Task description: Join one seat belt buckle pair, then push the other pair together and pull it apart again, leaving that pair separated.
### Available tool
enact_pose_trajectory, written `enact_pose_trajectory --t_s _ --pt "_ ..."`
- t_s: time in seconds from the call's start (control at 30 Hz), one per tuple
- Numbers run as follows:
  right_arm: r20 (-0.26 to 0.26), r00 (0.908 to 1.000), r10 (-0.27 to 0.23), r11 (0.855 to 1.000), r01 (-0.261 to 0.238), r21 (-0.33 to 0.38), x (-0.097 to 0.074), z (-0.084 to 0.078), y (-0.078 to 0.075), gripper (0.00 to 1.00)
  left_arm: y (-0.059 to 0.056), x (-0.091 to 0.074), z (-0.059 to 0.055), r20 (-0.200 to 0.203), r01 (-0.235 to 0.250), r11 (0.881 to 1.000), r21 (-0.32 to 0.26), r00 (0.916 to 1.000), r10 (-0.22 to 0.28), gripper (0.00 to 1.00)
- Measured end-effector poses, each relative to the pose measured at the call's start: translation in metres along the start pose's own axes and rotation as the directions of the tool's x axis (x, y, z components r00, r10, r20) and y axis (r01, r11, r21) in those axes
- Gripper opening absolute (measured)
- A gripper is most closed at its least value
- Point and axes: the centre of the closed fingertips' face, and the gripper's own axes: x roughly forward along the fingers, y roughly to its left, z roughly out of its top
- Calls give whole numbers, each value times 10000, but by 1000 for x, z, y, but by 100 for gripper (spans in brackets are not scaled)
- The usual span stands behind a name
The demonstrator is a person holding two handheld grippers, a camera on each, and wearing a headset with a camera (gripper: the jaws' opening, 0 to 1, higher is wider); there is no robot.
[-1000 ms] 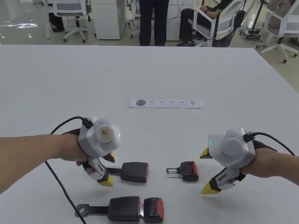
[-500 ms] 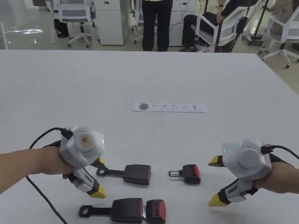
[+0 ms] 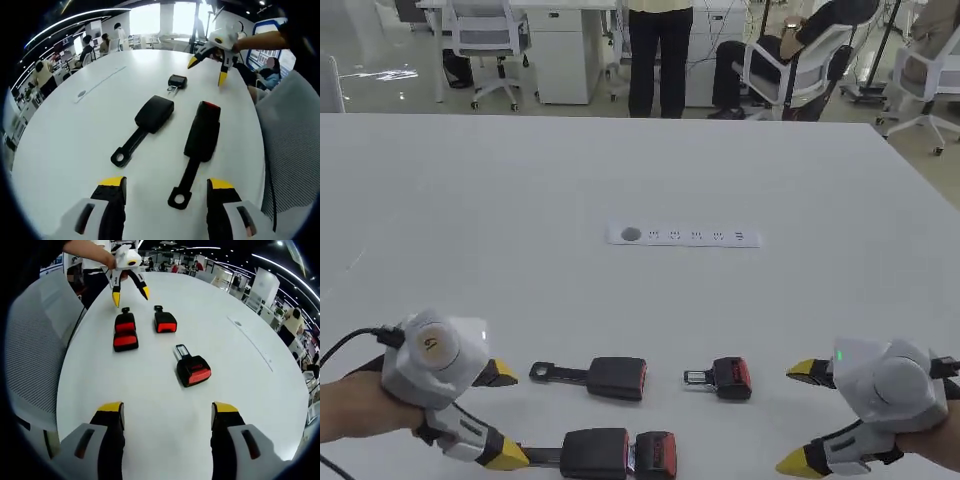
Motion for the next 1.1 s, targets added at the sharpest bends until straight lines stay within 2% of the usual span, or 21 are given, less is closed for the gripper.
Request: enact_pose_trajectory --t_s 0.13,0.2,0.3,0.33,0.37,0.4,0.43,0.53,0.57,0.67,0.7,0.8,0.83,0.87,0.9,1.0,1.07,1.1 --pt "527 9978 -405 9978 375 554 -2 0 4 74 -6 -7 -6 907 -395 9984 -393 9950 430 70" --pt "734 9958 -539 9957 480 791 -5 1 12 75 -15 -11 -3 1244 -550 9965 -634 9903 626 72" --pt "946 9917 -869 9919 773 1011 -5 -1 13 76 -11 -15 -9 1937 -1055 9873 -1189 9728 1273 74" --pt "1173 9873 -1069 9881 924 1233 -6 3 15 77 -11 -17 -8 2169 -1123 9840 -1382 9660 1407 75" --pt "1334 9842 -1165 9856 979 1379 -7 5 16 78 -18 -20 -1 2455 -1230 9788 -1640 9559 1613 76" --pt "1497 9801 -1305 9823 1074 1534 -7 7 19 79 -20 -21 2 2688 -1223 9774 -1723 9488 1661 77" --pt "1561 9781 -1374 9813 1129 1560 -7 7 21 80 -15 -21 -3 2830 -1320 9722 -1932 9413 1841 78" --pt "2006 9630 -1798 9716 1420 1893 -4 9 23 82 -19 -20 -3 3076 -1490 9721 -1814 9303 2000 82" --pt "2110 9586 -1915 9682 1491 2011 -3 10 23 83 -23 -21 3 3276 -1597 9701 -1830 9204 2133 83" --pt "2349 9477 -2160 9619 1653 2175 -7 19 34 87 -26 -18 5 3639 -1637 9660 -2003 9030 2285 88" --pt "2482 9431 -2213 9590 1642 2309 -6 21 37 89 -31 -16 11 3810 -1606 9644 -2103 8950 2321 92" --pt "2607 9343 -2433 9491 1739 2624 -6 24 41 94 -35 -15 18 4011 -1680 9573 -2351 8804 2530 98" --pt "2743 9261 -2590 9436 1820 2765 -7 27 41 97 -38 -15 23 4184 -1668 9535 -2512 8696 2623 100" --pt "2788 9232 -2645 9414 1845 2823 -7 28 42 99 -39 -16 26 4310 -1652 9512 -2607 8617 2677 100" --pt "2831 9200 -2711 9372 1853 2955 -7 29 43 99 -41 -16 28 4366 -1624 9494 -2689 8580 2704 100" --pt "3002 9121 -2793 9315 1814 3153 -7 33 44 99 -43 -15 28 4374 -1586 9457 -2837 8562 2748 100" --pt "3092 9074 -2845 9279 1796 3267 -7 35 45 99 -41 -16 24 4425 -1576 9442 -2893 8526 2779 100" --pt "3176 9034 -2881 9246 1761 3378 -7 36 45 99 -38 -17 21 4472 -1563 9410 -3001 8483 2836 100"
